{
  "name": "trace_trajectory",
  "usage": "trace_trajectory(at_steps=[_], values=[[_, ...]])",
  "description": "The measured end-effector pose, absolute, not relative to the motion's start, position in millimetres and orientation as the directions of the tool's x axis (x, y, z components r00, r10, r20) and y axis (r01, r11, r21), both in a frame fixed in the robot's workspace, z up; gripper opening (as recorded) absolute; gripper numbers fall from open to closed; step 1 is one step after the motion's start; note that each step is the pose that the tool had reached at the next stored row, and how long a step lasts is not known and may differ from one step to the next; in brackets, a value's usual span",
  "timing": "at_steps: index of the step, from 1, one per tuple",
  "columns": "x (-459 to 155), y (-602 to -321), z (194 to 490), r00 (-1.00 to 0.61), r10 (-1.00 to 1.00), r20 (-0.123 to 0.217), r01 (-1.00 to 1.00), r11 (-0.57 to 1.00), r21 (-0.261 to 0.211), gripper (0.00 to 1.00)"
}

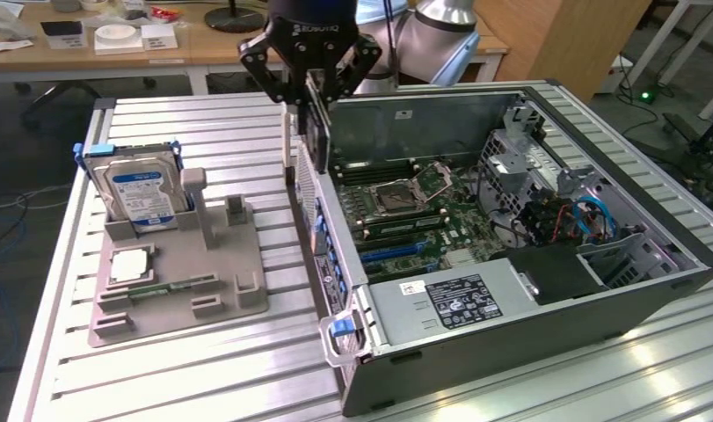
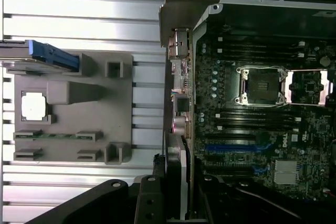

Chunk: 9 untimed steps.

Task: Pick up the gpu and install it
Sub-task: 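Pick up the gpu and move the gpu toward the slot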

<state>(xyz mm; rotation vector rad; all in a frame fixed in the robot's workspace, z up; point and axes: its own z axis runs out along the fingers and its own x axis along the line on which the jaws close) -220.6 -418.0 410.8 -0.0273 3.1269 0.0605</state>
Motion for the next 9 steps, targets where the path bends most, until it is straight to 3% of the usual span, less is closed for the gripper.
trace_trajectory(at_steps=[9], values=[[-199,-418,411,-1.000,-0.017,-0.014,-0.018,0.999,0.039,0.28]])
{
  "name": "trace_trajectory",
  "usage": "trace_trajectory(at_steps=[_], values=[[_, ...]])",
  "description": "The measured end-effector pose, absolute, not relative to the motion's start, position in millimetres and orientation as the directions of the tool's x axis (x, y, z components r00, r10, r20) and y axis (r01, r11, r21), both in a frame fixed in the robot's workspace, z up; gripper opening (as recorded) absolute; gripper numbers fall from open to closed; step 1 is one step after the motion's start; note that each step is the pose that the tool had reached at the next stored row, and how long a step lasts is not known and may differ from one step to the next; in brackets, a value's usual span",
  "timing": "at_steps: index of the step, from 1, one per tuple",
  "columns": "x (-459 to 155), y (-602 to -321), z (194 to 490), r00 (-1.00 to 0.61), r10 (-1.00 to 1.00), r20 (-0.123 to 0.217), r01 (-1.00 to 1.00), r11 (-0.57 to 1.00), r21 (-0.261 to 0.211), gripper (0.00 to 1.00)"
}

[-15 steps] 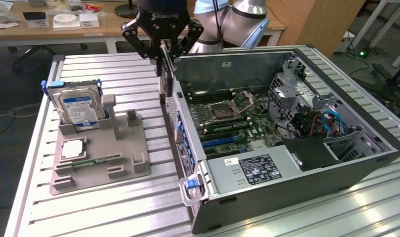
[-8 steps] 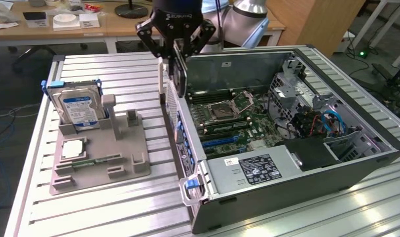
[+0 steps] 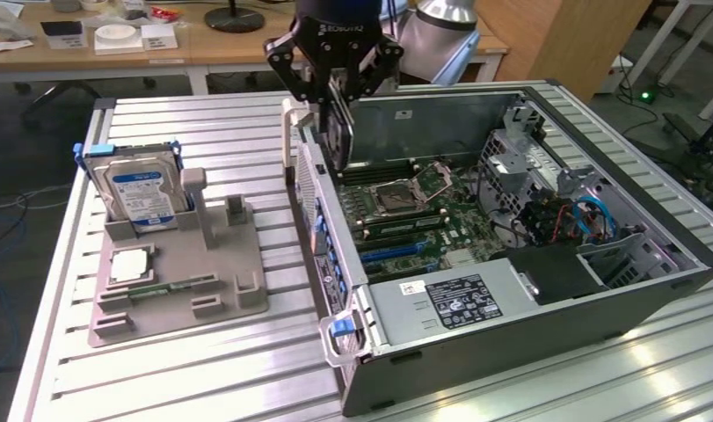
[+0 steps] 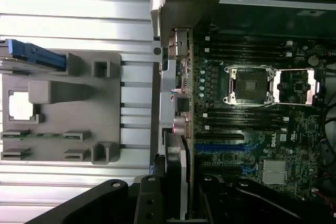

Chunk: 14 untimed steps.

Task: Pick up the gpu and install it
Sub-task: 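Pick up the gpu and move the gpu toward the slot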

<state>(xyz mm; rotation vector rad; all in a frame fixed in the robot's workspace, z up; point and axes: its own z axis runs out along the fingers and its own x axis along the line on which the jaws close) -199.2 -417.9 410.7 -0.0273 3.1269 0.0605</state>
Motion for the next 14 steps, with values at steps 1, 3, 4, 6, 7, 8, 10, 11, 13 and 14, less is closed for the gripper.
trace_trajectory(at_steps=[1,3,4,6,7,8,10,11,13,14], values=[[-197,-418,411,-1.000,-0.017,-0.014,-0.018,0.999,0.039,0.28],[-194,-418,411,-1.000,-0.017,-0.014,-0.018,0.999,0.039,0.28],[-192,-418,411,-1.000,-0.017,-0.014,-0.018,0.999,0.039,0.28],[-188,-418,411,-1.000,-0.017,-0.014,-0.018,0.999,0.038,0.28],[-186,-418,411,-1.000,-0.017,-0.014,-0.018,0.999,0.039,0.28],[-184,-418,411,-1.000,-0.017,-0.014,-0.018,0.999,0.039,0.28],[-168,-418,411,-1.000,-0.017,-0.014,-0.018,0.999,0.039,0.28],[-160,-418,411,-1.000,-0.017,-0.014,-0.018,0.999,0.039,0.28],[-149,-418,411,-1.000,-0.017,-0.014,-0.018,0.999,0.039,0.28],[-146,-418,411,-1.000,-0.017,-0.014,-0.018,0.999,0.039,0.28]])
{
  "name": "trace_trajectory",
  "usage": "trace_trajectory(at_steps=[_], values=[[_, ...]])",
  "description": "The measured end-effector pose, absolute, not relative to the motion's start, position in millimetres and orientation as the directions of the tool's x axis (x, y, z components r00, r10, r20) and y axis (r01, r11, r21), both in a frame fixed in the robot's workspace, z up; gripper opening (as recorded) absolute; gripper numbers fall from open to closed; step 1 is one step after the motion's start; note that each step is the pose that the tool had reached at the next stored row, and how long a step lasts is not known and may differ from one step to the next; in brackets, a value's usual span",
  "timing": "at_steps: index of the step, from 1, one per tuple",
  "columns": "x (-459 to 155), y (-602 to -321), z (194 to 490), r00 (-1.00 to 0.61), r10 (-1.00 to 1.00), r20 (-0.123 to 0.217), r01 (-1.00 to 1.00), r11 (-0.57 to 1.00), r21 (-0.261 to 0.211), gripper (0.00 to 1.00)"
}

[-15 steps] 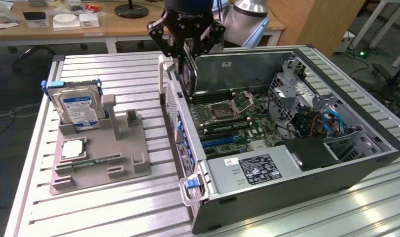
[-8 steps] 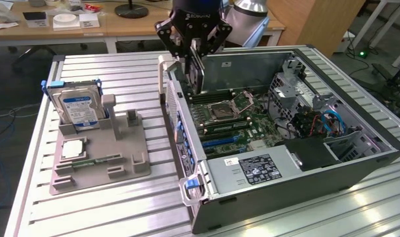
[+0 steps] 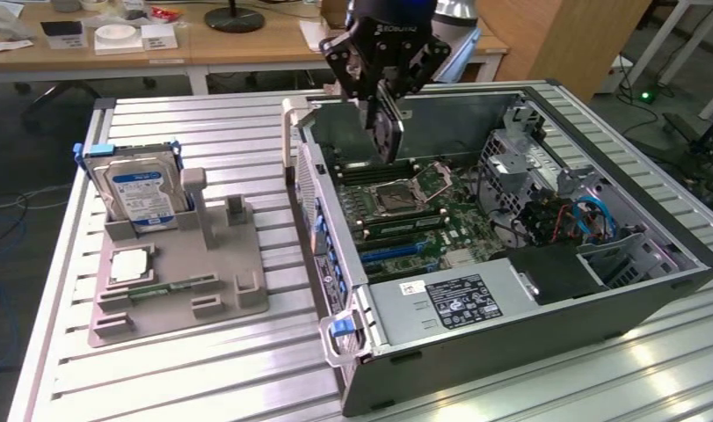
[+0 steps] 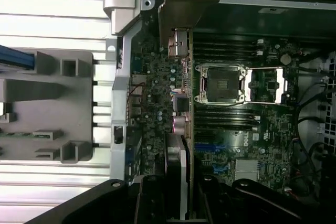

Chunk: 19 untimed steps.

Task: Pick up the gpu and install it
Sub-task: 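Pick up the gpu and move the gpu toward the slot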

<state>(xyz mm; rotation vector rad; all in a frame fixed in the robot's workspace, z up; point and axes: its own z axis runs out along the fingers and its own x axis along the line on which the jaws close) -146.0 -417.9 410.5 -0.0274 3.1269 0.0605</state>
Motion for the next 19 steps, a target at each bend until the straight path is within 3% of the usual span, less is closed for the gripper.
trace_trajectory(at_steps=[19], values=[[-64,-418,408,-1.000,-0.017,-0.014,-0.018,0.999,0.039,0.28]])
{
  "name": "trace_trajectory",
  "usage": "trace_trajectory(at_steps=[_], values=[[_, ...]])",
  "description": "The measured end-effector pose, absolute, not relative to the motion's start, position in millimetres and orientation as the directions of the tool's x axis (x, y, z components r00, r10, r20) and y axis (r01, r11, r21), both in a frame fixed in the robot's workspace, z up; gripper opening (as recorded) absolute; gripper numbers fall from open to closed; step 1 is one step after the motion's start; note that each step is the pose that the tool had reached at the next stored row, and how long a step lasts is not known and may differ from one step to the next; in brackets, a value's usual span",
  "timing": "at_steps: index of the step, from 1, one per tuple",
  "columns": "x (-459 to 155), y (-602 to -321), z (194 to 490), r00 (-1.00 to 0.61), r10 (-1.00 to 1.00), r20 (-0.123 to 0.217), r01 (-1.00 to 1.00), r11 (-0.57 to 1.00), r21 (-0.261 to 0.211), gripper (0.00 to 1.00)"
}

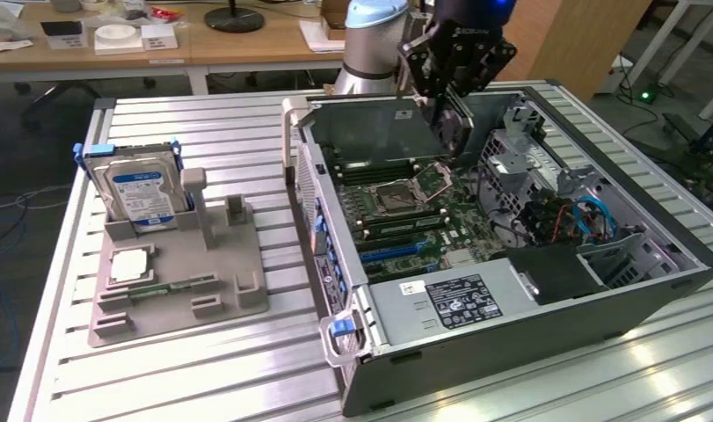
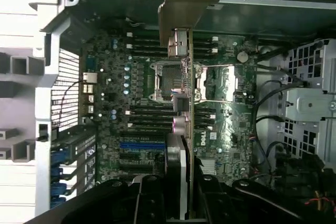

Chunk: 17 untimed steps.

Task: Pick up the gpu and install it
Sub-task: 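Pick up the gpu and move the gpu toward the slot, then insert the gpu into the slot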

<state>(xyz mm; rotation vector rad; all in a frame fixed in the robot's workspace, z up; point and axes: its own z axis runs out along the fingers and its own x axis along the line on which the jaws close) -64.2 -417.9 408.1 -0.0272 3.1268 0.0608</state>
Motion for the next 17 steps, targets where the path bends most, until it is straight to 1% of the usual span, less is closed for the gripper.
trace_trajectory(at_steps=[7,17], values=[[-35,-418,406,-1.000,-0.017,-0.014,-0.018,0.999,0.039,0.28],[-33,-418,406,-1.000,-0.017,-0.014,-0.018,0.999,0.039,0.28]])
